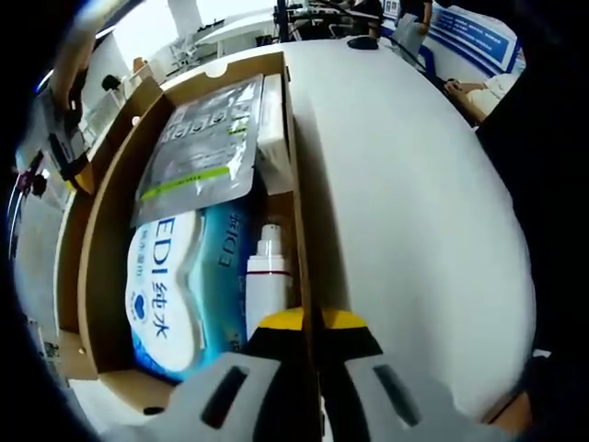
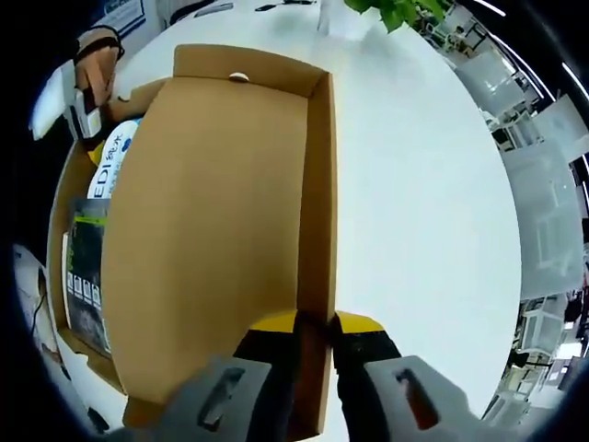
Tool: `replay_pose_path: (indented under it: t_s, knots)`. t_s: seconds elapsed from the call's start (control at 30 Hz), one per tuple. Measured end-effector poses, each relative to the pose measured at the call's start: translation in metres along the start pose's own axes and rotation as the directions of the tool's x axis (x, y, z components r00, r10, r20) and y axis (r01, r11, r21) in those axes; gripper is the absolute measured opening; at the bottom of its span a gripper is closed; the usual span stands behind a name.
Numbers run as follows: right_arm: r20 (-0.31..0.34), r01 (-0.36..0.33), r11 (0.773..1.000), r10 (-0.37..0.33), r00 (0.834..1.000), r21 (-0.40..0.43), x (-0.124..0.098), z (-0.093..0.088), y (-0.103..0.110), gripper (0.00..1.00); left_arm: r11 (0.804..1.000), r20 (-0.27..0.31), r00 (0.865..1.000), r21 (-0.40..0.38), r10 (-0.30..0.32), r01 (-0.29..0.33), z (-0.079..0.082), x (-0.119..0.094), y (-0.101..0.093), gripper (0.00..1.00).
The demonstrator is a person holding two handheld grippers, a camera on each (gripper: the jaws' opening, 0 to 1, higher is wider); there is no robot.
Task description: Operate the shoe box by opening the lid, removing the specified soft item, and placing it in the target area until the item is outside and the box remains undamaged.
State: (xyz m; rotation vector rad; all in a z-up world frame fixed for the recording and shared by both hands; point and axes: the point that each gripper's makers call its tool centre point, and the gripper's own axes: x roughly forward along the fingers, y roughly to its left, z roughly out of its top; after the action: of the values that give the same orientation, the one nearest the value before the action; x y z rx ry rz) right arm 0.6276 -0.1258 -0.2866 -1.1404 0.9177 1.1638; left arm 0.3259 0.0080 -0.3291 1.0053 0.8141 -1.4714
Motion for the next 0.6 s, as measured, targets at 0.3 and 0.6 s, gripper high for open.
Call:
replay_pose_path:
  t_s: [0.3, 0.6]
  knots:
    - [0.001, 0.003, 1.0, -0.003, 1.0, 0.001, -0.0016, 0.0, -0.0008, 0.12, 1.0, 0.0, 1.0, 0.001, -0.003, 0.003, 0.0002, 0.0003, 0.0004, 0.02]
    - [0.0, 0.009, 1.0, -0.009, 1.0, -0.005, -0.0034, 0.0006, -0.0016, 0.14, 1.0, -0.001, 1.0, 0.003, -0.003, 0.003, 0.0001, 0.0003, 0.0001, 0.02]
